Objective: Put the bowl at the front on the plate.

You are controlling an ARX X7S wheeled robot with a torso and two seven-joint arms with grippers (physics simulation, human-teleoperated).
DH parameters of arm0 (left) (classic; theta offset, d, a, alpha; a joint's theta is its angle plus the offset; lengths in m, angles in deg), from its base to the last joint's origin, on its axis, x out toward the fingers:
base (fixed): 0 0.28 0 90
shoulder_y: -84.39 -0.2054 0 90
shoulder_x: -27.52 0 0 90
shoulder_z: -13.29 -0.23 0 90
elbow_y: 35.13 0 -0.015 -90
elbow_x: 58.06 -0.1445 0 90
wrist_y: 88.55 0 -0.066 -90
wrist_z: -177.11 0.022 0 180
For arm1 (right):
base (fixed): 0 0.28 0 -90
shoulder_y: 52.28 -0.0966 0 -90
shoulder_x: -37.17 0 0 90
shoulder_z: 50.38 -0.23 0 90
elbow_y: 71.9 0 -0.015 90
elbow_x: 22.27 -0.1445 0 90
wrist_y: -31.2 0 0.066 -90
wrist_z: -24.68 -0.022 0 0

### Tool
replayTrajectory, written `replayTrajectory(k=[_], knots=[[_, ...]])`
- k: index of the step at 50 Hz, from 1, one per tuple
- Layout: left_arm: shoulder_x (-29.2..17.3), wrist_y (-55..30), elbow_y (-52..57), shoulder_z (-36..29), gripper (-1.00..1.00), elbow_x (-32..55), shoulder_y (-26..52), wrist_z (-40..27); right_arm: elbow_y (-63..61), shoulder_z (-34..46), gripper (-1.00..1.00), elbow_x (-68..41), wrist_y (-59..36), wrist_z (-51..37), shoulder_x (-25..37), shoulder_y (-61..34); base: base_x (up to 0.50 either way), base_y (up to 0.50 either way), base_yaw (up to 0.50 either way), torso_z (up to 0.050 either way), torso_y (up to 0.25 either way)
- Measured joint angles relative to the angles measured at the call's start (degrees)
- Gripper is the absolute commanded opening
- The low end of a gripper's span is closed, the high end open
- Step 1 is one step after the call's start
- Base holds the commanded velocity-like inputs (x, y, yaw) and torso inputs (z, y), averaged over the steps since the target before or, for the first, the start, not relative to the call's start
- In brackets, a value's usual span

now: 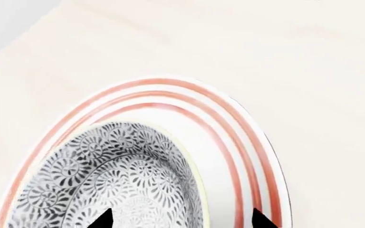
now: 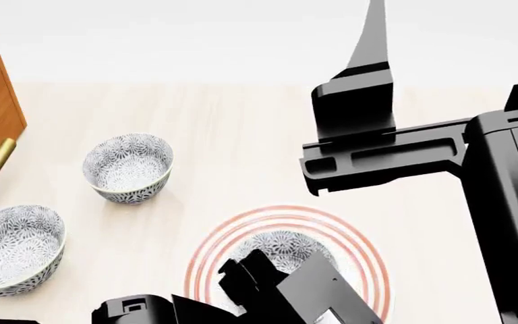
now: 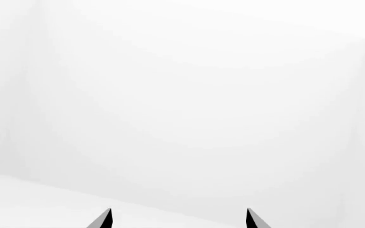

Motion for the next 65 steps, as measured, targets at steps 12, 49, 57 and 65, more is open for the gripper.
replayTrajectory(k=[12, 49, 57, 65], knots=[[0.03, 0.21, -0.15, 0.17, 1.0, -0.95, 0.1, -0.95, -0.31, -0.09, 1.0, 0.11, 0.29, 0.12, 0.16, 0.4, 0.0, 0.0, 0.0, 0.0, 0.0], [0.04, 5.42, 0.62, 0.06, 1.0, 6.62, 4.24, 2.47, -0.24, 0.44, 1.0, 1.02, 0.49, 0.56, -0.42, -0.07, 0.0, 0.0, 0.0, 0.0, 0.0], [0.04, 7.23, -0.83, 0.02, 1.0, 9.17, 5.73, 3.5, -0.45, 0.31, 1.0, 0.93, 0.7, 0.49, -0.27, -0.18, 0.0, 0.0, 0.0, 0.0, 0.0], [0.04, 9.13, -3.76, 0.15, 1.0, 12.47, 7.14, 4.26, -0.79, 0.17, 1.0, 0.44, 0.87, 0.15, 0.06, -0.61, 0.0, 0.0, 0.0, 0.0, 0.0]])
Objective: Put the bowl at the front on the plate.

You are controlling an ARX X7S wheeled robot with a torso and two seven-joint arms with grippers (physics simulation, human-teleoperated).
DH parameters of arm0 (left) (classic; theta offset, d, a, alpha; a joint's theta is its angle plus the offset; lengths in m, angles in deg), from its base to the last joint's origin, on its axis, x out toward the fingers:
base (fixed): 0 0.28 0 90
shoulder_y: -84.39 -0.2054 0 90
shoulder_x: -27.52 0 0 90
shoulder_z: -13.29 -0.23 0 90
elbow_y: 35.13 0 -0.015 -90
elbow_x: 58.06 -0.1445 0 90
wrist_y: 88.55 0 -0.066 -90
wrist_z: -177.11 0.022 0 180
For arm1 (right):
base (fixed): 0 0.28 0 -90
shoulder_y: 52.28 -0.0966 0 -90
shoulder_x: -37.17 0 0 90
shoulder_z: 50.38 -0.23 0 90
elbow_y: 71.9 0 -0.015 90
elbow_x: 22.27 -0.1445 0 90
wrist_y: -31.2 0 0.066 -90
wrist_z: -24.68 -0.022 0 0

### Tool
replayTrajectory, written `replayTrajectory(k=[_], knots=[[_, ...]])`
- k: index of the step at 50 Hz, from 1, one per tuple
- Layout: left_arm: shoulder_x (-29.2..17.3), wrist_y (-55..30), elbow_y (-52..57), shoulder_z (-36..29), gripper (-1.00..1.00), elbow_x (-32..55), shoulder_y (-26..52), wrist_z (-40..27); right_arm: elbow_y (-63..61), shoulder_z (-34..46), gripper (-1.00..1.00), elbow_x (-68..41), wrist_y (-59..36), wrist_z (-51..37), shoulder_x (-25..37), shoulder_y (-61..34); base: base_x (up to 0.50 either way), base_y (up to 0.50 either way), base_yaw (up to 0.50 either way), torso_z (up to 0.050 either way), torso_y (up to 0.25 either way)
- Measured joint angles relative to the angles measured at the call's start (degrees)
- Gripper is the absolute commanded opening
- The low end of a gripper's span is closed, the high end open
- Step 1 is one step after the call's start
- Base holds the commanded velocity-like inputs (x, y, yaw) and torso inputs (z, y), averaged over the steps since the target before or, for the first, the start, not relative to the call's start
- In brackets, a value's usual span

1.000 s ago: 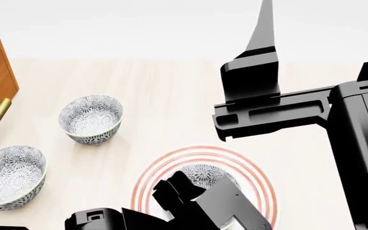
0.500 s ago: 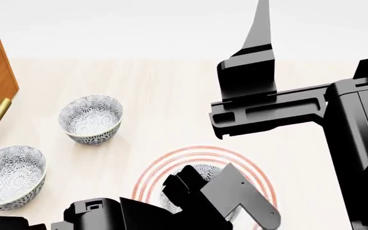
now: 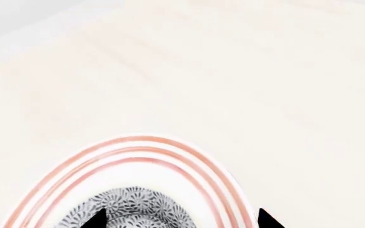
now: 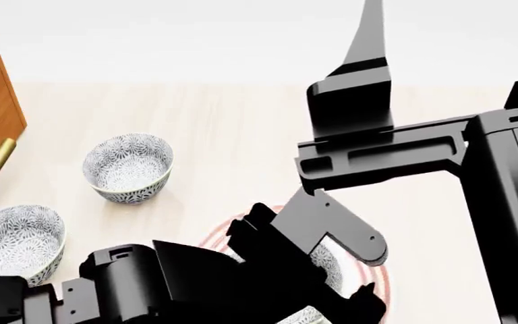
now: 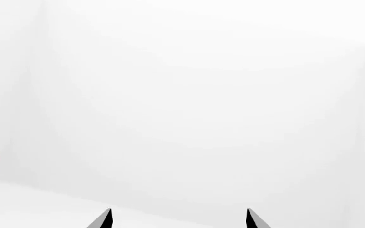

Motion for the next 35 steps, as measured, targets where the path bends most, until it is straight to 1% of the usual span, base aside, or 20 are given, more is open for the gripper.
replayTrajectory(k=[18, 35], knots=[[-0.41, 4.58, -10.41, 1.46, 1.0, 5.39, 2.57, 2.31, -1.47, -0.78, 1.0, -2.34, 0.63, -1.6, 1.76, -1.27, 0.0, 0.0, 0.0, 0.0, 0.0], [-3.37, 7.62, -13.09, 4.05, 1.0, 7.47, 3.3, 0.85, -2.8, -1.68, 1.0, -3.27, 1.35, -2.26, 3.08, -1.17, 0.0, 0.0, 0.0, 0.0, 0.0]])
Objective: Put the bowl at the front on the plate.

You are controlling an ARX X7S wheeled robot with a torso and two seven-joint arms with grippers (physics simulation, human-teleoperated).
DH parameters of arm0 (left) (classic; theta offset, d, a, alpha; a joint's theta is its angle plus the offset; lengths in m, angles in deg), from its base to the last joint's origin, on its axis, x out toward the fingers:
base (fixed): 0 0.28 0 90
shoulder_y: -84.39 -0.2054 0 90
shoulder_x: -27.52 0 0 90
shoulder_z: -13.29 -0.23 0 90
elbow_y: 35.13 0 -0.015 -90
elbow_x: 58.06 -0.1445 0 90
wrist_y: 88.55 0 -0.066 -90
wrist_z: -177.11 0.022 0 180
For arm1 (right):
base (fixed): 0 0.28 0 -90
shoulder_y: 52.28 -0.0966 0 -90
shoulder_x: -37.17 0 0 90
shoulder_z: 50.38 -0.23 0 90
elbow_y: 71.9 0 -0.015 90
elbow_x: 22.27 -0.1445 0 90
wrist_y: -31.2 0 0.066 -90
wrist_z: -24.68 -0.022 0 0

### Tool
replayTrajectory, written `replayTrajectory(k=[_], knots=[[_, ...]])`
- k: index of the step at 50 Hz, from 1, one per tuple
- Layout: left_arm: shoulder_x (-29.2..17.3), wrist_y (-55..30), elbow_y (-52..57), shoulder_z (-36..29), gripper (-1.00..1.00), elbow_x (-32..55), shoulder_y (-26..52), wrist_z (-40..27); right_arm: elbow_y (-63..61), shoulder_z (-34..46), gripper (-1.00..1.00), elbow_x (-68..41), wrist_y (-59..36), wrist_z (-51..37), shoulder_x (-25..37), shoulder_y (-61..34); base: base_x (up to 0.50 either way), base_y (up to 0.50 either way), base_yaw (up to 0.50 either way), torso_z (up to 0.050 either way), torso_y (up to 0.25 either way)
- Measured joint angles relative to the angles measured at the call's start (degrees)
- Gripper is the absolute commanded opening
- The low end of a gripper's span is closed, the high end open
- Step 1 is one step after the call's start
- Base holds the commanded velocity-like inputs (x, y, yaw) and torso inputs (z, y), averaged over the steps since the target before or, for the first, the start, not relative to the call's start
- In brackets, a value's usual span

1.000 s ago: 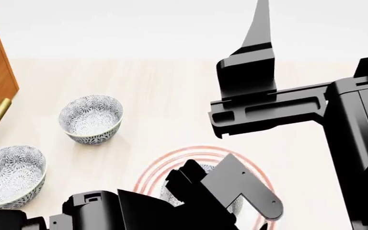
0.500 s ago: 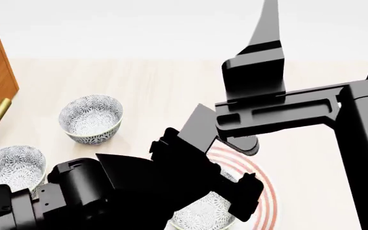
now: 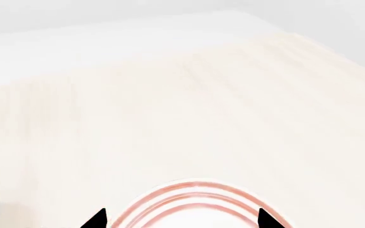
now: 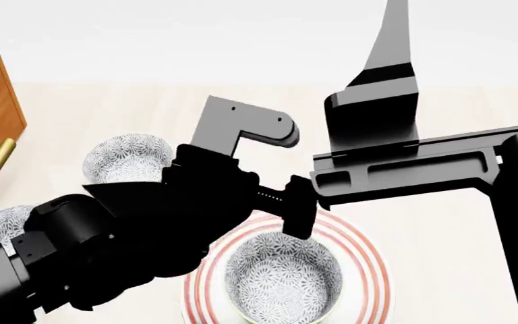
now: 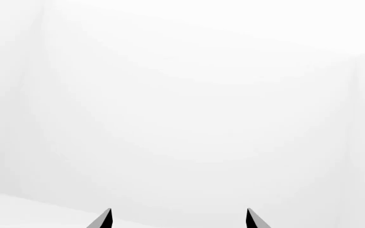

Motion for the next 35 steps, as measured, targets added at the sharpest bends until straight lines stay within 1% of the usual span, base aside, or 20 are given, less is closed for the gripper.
replayTrajectory(k=[10, 22, 35], knots=[[-2.86, 1.71, 1.18, 1.77, 1.0, 1.02, -0.32, -2.46, -0.34, -0.81, 1.0, 0.88, 0.51, 0.6, 0.49, 1.41, 0.0, 0.0, 0.0, 0.0, 0.0], [-7.75, 4.33, 6.58, 4.12, 1.0, 1.77, -0.84, -6.86, -0.54, -1.61, 1.0, 2.59, 1.04, 1.62, 0.59, 3.34, 0.0, 0.0, 0.0, 0.0, 0.0], [-14.0, 7.04, 17.06, 6.12, 1.0, 1.48, -1.67, -12.05, -0.92, -3.08, 1.0, 5.35, 2.0, 3.42, 0.92, 6.94, 0.0, 0.0, 0.0, 0.0, 0.0]])
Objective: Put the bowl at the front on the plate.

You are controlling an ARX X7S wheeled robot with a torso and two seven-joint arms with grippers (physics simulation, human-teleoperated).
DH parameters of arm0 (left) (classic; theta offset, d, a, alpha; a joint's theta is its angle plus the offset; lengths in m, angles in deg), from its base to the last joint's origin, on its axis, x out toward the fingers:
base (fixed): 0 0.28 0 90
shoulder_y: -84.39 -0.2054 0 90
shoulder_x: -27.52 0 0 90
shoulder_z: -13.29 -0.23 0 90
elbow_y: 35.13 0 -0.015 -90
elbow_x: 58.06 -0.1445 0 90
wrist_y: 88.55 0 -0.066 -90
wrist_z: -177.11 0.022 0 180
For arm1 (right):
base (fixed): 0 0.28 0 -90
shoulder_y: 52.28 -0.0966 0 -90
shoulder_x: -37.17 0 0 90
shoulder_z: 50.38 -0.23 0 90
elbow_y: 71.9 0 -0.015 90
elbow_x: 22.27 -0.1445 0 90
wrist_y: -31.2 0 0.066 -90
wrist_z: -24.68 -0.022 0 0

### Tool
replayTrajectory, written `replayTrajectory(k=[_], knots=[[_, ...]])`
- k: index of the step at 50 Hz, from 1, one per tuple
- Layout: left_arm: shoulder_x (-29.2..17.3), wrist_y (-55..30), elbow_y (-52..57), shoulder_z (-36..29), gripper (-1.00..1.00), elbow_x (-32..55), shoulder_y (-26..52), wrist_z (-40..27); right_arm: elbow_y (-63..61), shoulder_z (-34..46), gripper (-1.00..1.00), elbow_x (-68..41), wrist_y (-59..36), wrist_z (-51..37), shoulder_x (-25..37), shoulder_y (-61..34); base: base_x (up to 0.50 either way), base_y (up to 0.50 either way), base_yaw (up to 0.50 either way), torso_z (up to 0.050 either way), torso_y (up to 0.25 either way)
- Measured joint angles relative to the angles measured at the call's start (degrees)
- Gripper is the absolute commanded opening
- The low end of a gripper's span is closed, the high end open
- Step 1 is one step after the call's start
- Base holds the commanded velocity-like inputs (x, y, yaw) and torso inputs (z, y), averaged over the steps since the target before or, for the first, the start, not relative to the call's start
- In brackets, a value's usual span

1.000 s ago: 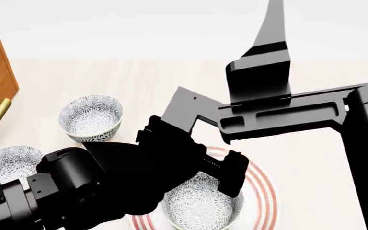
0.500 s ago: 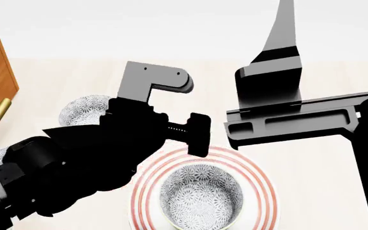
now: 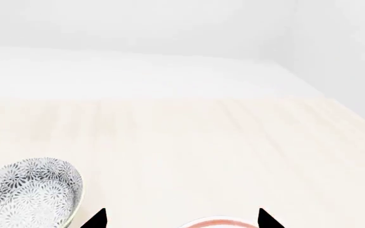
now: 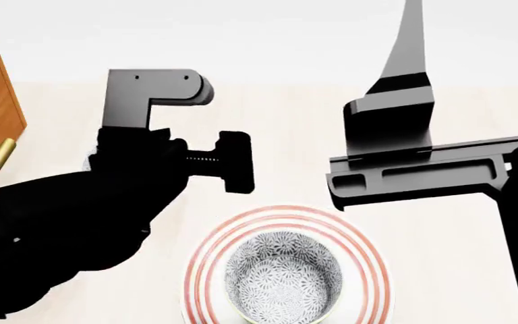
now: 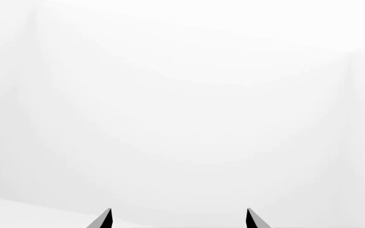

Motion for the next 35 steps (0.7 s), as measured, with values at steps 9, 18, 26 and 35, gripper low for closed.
replayTrajectory(k=[9, 18, 26, 35], knots=[[-4.06, 2.14, 7.82, 1.04, 1.0, -1.17, -0.69, -3.34, -0.26, -0.69, 1.0, 1.4, 0.53, 0.79, 0.14, 2.08, 0.0, 0.0, 0.0, 0.0, 0.0], [-8.03, 3.87, 16.27, 2.35, 1.0, -1.86, -0.95, -6.44, -0.57, -1.2, 1.0, 2.99, 0.96, 1.62, 0.08, 4.07, 0.0, 0.0, 0.0, 0.0, 0.0], [-10.87, 5.12, 22.49, 2.86, 1.0, -4.03, -1.0, -9.26, -0.9, -1.6, 1.0, 4.17, 1.33, 2.25, 0.01, 5.58, 0.0, 0.0, 0.0, 0.0, 0.0], [-13.64, 6.5, 28.41, 3.23, 1.0, -6.43, -1.57, -12.08, -1.35, -1.93, 1.0, 5.16, 1.67, 2.68, -0.03, 6.99, 0.0, 0.0, 0.0, 0.0, 0.0]])
